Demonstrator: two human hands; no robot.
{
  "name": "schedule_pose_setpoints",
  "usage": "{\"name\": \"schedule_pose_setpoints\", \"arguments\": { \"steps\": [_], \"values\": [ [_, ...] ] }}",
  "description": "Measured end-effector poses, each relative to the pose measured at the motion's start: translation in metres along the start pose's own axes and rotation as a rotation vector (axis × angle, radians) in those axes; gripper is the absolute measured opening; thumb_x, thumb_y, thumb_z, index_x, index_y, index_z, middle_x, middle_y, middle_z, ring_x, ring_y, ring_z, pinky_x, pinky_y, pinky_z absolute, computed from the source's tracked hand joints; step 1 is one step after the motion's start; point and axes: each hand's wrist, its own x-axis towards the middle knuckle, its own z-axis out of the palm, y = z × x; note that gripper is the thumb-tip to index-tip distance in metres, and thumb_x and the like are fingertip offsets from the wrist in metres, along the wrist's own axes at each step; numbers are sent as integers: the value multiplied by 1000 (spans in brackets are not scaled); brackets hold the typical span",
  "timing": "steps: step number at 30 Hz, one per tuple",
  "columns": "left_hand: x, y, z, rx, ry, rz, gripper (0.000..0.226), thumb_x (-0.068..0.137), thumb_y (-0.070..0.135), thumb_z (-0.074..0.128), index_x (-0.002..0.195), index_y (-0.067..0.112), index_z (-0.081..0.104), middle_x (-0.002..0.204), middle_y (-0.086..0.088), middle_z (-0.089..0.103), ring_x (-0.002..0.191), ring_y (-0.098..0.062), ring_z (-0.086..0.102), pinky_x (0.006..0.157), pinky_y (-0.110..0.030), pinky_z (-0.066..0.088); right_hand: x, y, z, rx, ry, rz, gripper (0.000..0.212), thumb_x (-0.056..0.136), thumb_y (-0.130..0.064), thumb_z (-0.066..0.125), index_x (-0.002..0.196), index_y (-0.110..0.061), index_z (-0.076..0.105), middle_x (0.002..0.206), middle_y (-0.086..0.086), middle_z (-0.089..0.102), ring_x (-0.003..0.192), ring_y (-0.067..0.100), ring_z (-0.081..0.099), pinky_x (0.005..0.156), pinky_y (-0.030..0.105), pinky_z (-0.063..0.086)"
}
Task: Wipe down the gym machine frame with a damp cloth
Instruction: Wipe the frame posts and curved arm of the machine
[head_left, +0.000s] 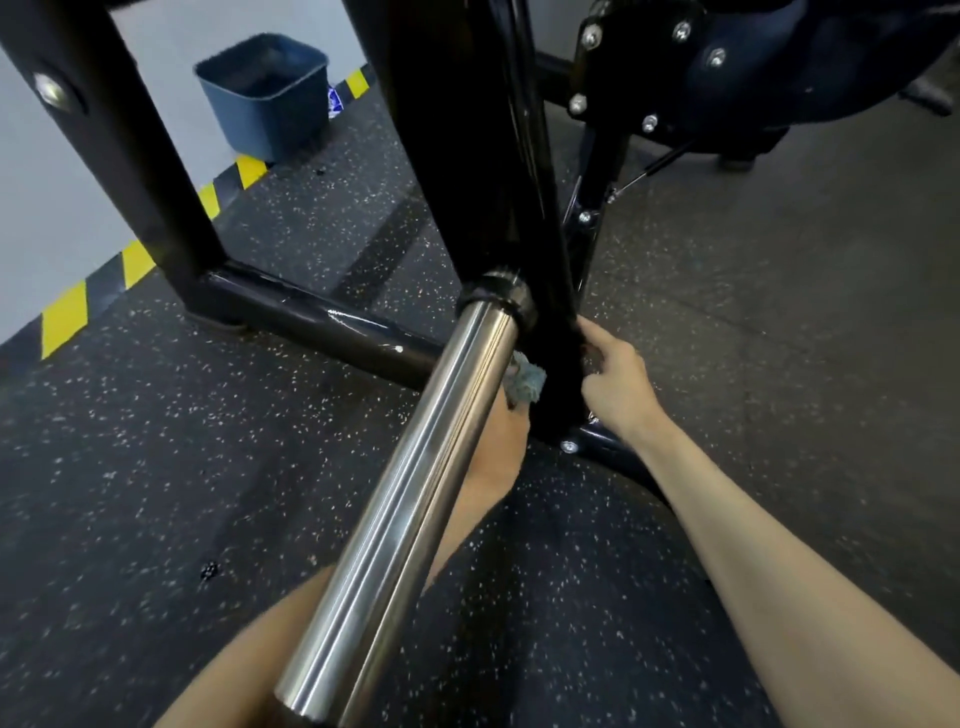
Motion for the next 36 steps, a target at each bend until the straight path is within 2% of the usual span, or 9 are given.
{"name": "schedule_pose_setpoints", "arguments": {
  "steps": [5,10,13,16,20,24,29,32,36],
  "values": [
    [-18,-13,42,54,-115,60,38,64,-18,65,95,4,63,100,-9,57,93,-22,47,71,-36,53,3,2,-1,5,-36,-4,78,80,22,41,144,-24,44,116,-15,54,114,-2,46,84,-2,34],
    [-15,-54,13,-53,-207,-82,31,86,-7,53,112,9,61,111,-8,58,102,-22,52,88,-40,48,-8,0,10,59,52,18,80,80,23,41,145,-24,41,121,-14,52,116,-4,42,94,4,33],
    [2,-67,-49,-161,-97,-191,24,85,0,61,109,7,63,103,-3,59,94,-15,53,85,-26,44,-18,-10,21,60,120,94,77,83,20,45,147,-20,37,128,-2,57,117,4,48,101,13,34],
    [28,-67,-119,-140,-36,-281,33,79,-7,67,107,9,65,102,1,61,94,-14,57,83,-18,42,-18,-36,8,-263,-15,222,70,88,8,47,150,-19,30,123,9,64,115,24,58,110,33,36],
    [61,-38,-196,-163,-72,-425,21,89,1,60,100,18,62,87,5,62,77,-8,57,66,-8,43,-10,-98,-26,-800,-163,347,53,94,-8,42,145,-5,33,125,10,61,121,27,54,118,40,21],
    [81,12,-244,-296,-17,-573,7,95,13,57,90,17,58,83,5,60,77,-10,54,65,-17,35,-10,-189,-50,-695,-216,395,31,92,-5,43,120,-6,54,124,12,58,112,31,58,98,40,44],
    [83,67,-298,-292,-56,-688,18,93,11,59,77,4,61,77,-1,49,71,-14,46,73,-35,41,-30,-286,-52,-719,-431,360,22,91,-9,45,111,-4,53,108,10,59,103,27,60,82,32,50],
    [79,102,-343,-310,-70,-730,27,94,16,58,68,16,54,73,3,52,72,-13,49,64,-28,34,-46,-342,-37,-488,-570,445,19,93,-5,48,109,3,53,101,17,60,90,26,59,59,26,45],
    [64,133,-404,-350,-41,-686,40,94,11,55,60,19,35,60,7,40,59,-10,38,59,-29,24,-76,-404,-15,-182,-692,586,50,96,-2,45,144,-15,37,123,11,59,106,24,60,83,38,48]
  ]
}}
